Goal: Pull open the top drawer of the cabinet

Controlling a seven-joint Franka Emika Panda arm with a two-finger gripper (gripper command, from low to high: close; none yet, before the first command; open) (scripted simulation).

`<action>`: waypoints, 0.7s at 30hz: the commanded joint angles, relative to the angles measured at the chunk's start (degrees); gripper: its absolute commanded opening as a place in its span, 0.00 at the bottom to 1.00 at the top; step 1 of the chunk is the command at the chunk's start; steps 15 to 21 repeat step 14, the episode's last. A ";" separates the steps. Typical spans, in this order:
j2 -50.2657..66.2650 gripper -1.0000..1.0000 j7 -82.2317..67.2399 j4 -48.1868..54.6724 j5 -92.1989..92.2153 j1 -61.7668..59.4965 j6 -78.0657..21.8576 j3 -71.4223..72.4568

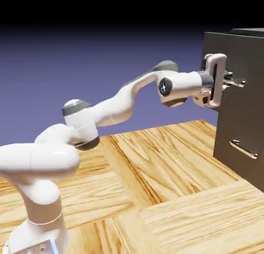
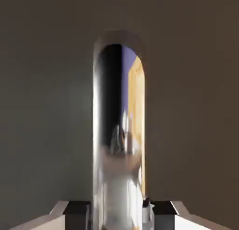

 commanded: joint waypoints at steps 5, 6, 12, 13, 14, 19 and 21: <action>-1.25 0.00 -1.04 -10.38 -1.24 7.19 -3.31 -0.24; -1.51 0.00 -1.23 -12.46 -1.54 8.70 -3.91 -0.32; -1.87 1.00 -2.44 -20.31 -3.23 15.01 -5.63 -0.73; -1.93 1.00 -2.79 -22.38 -3.71 16.71 -6.05 -0.83; -1.95 1.00 -2.94 -23.29 -3.92 17.45 -6.23 -0.88; -1.95 1.00 -2.94 -23.29 -3.92 17.45 -6.23 -0.88; -1.95 1.00 -2.94 -23.29 -3.92 17.45 -6.23 -0.88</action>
